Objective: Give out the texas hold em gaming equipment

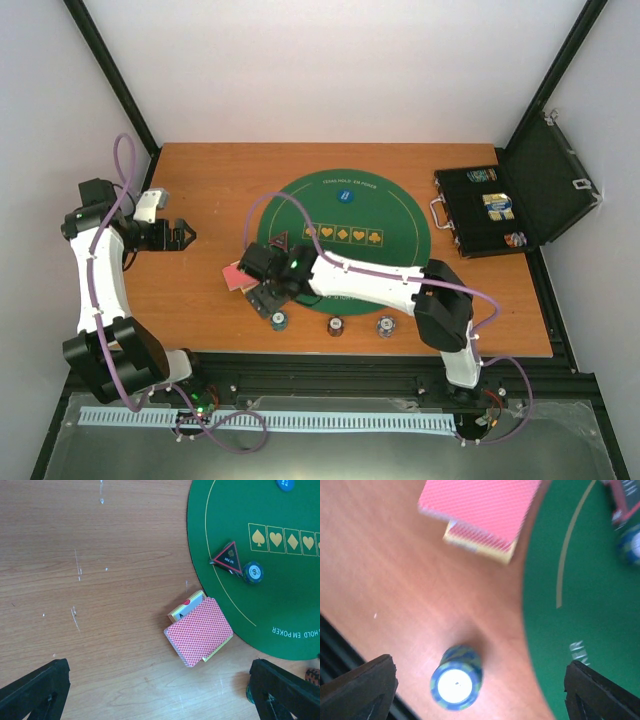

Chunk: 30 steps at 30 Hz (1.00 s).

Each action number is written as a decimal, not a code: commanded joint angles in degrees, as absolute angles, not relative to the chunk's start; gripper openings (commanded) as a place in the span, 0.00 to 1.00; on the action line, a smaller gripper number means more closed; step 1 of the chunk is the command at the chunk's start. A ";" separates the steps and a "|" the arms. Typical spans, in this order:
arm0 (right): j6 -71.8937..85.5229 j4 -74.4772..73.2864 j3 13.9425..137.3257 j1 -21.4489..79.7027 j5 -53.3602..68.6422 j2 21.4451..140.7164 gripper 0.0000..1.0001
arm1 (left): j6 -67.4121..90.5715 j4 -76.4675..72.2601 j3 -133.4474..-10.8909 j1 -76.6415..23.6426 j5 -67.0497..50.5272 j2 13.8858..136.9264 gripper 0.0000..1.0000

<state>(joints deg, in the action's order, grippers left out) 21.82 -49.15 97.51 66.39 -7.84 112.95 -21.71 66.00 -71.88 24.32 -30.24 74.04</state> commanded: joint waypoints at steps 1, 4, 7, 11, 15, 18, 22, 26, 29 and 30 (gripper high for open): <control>25.74 -46.56 93.09 69.42 -7.57 112.62 0.91 | -22.76 67.10 -73.81 24.17 -31.36 73.34 1.00; 26.40 -45.66 91.72 70.57 -6.61 113.36 0.91 | -22.85 67.15 -73.94 24.17 -31.26 73.09 1.00; 26.47 -45.52 91.25 71.15 -6.29 114.59 0.88 | -22.76 67.19 -74.08 24.15 -31.12 73.19 1.00; 26.25 -44.76 90.52 71.24 -5.78 115.69 0.84 | -22.68 67.15 -74.08 24.17 -31.24 73.19 1.00; 26.02 -43.26 89.61 71.36 -4.13 116.57 0.79 | -22.73 67.17 -74.33 24.13 -31.06 73.17 1.00; 26.04 -42.99 89.31 71.45 -3.92 117.23 0.74 | -22.72 67.00 -74.43 24.19 -31.04 73.26 1.00; 26.10 -42.59 88.98 71.59 -3.94 117.70 0.69 | -22.46 67.06 -74.75 24.16 -31.22 73.56 1.00; 25.93 -42.07 88.61 71.54 -4.18 118.29 0.65 | -22.38 67.15 -74.87 24.10 -31.30 73.55 1.00; 25.93 -41.84 88.47 71.54 -4.53 118.47 0.59 | -22.58 67.15 -74.85 24.16 -31.17 73.39 1.00; 25.94 -41.77 88.37 71.54 -4.57 118.48 0.57 | -22.59 67.16 -74.86 24.16 -31.15 73.39 1.00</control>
<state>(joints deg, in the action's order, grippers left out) 25.78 -42.89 89.01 70.98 -4.03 117.40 -21.76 66.06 -72.64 24.32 -30.28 74.02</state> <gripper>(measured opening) 0.598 0.996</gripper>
